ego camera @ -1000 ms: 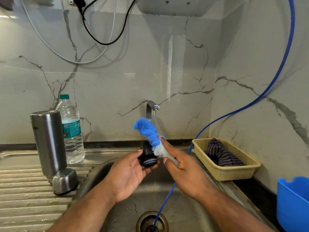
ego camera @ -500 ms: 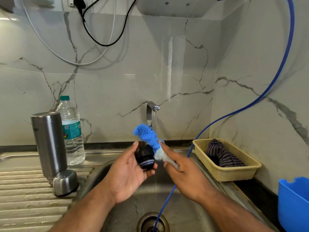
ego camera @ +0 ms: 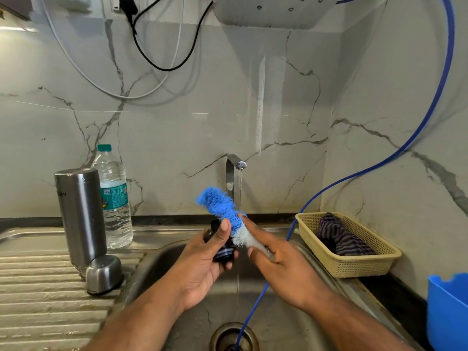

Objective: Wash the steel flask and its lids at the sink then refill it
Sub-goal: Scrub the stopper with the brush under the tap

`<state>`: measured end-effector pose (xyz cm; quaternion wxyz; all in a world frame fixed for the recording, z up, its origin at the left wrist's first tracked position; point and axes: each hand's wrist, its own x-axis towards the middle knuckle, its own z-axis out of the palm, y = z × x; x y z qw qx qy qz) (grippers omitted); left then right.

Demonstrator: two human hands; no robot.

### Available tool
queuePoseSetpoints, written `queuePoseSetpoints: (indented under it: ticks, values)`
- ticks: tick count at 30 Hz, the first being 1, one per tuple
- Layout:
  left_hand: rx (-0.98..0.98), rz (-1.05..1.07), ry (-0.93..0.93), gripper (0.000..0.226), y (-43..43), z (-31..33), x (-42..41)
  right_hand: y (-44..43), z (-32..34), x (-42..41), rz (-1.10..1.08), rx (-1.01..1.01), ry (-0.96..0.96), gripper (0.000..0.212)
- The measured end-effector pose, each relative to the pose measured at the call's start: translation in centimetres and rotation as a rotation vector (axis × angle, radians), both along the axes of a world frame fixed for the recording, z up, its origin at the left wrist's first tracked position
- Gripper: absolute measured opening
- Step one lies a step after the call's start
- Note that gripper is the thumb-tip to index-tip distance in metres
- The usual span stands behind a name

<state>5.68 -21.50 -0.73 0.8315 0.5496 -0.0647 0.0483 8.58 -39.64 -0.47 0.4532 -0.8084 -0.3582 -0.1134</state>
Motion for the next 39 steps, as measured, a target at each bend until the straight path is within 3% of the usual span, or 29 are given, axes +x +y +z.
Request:
queuePoseSetpoints:
  ticks: [3,10,13,17,21,25,29,39]
  values:
    - [-0.066,-0.053,0.004,0.055,0.2,0.3,-0.1,0.1,-0.1,-0.4,0.013,-0.005,-0.041,0.069]
    - [-0.147,-0.147,0.041,0.039,0.6,-0.1,0.0,-0.3,0.0,-0.1,-0.031,0.014,-0.012,0.067]
    - [-0.060,-0.126,-0.013,0.045,0.8,0.0,0.0,-0.4,0.3,0.1,-0.012,0.030,-0.006,0.066]
    - [-0.021,-0.082,-0.026,0.071,0.7,0.0,0.1,-0.3,0.4,-0.7,0.049,0.028,-0.023,0.067]
    - [0.001,-0.023,0.007,0.059,0.2,0.3,-0.3,-0.5,0.1,0.1,-0.009,-0.002,-0.008,0.068]
    - [-0.083,-0.126,0.047,0.038,0.4,0.8,-0.6,-0.3,0.2,-0.6,0.008,-0.034,-0.012,0.069]
    - [-0.227,-0.172,0.076,0.043,0.7,0.7,-0.4,-0.3,0.1,0.0,-0.054,0.011,0.022,0.071]
    - [-0.070,-0.078,0.002,0.046,0.3,0.7,-0.5,-0.3,0.4,-0.7,0.051,0.040,0.062,0.068]
